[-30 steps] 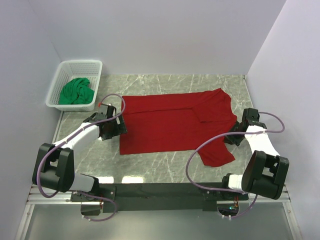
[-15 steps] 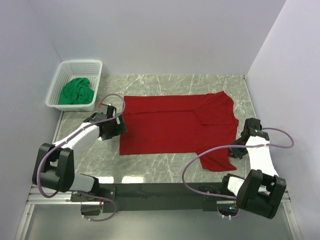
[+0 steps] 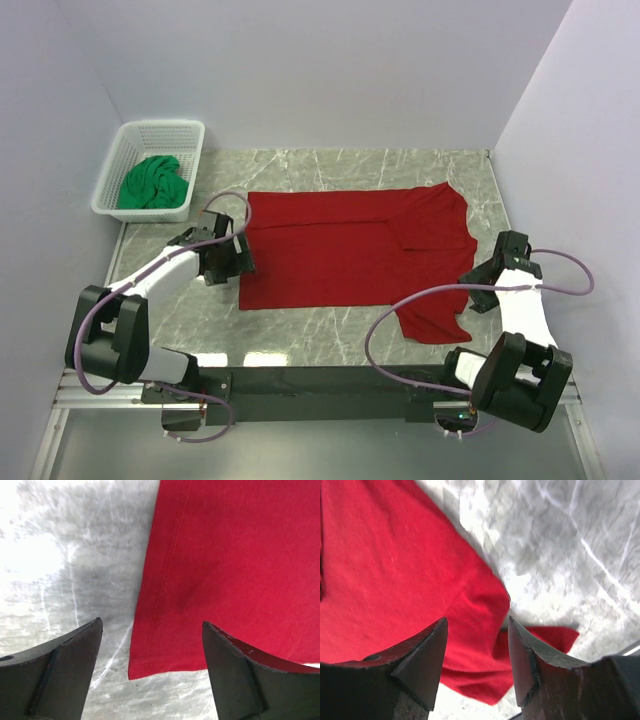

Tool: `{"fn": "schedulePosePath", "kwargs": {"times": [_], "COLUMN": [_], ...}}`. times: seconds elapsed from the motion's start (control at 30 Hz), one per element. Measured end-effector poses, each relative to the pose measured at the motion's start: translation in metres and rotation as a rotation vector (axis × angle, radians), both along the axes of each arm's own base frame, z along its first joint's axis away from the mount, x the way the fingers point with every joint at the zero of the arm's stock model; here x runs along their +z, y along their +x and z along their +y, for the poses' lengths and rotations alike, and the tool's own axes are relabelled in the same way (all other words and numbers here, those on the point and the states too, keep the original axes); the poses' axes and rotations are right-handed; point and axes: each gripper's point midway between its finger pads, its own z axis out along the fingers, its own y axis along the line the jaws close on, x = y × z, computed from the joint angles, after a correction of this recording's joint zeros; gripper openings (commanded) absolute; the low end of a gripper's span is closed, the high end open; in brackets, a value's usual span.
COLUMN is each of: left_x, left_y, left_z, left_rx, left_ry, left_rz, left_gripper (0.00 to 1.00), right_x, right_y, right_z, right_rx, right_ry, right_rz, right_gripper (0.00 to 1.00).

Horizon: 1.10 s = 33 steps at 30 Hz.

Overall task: Fold and stack the t-shirts
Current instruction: Fold the tshirt

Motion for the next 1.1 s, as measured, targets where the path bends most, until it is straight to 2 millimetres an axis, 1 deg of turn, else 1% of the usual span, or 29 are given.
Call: {"fn": "schedulePosePath", "kwargs": {"times": [0.03, 0.1, 0.27, 0.33, 0.43, 0.57, 0.77, 0.9, 1.1], "left_x": [-0.001, -0.005, -0.016, -0.023, -0.027, -0.028, -0.029, -0.031, -0.032], "left_y": [-0.002, -0.006, -0.024, -0.034, -0.043, -0.046, -0.050, -0.055, -0.056], "left_z": [-0.002, -0.005, -0.018, -0.021, -0.023, -0.025, -0.025, -0.022, -0.018], "left_rx": [-0.003, -0.014, -0.048, -0.055, -0.058, -0.051, -0.049, -0.047, -0.040], "left_ry": [-0.005, -0.009, -0.008, 0.003, 0.022, 0.048, 0.093, 0.122, 0.142], "left_rz": [0.009, 0.029, 0.089, 0.126, 0.156, 0.155, 0.158, 0.169, 0.176], "left_gripper": [0.82, 0.79, 0.66, 0.65, 0.67, 0.69, 0.69, 0.67, 0.58], "right_x": [0.000, -0.001, -0.001, 0.000, 0.000, 0.000, -0.002, -0.006, -0.012], "right_y": [0.002, 0.004, 0.007, 0.008, 0.008, 0.008, 0.008, 0.006, 0.009], "right_z": [-0.003, -0.007, -0.016, -0.019, -0.023, -0.025, -0.026, -0.026, -0.028], "right_rx": [-0.008, -0.022, -0.042, -0.045, -0.047, -0.053, -0.055, -0.056, -0.049], "right_ry": [-0.003, -0.007, -0.031, -0.041, -0.054, -0.062, -0.066, -0.071, -0.061], "right_rz": [-0.008, -0.014, -0.025, -0.028, -0.029, -0.030, -0.037, -0.027, -0.023], "right_gripper": [0.57, 0.56, 0.55, 0.55, 0.55, 0.55, 0.54, 0.54, 0.54]}}
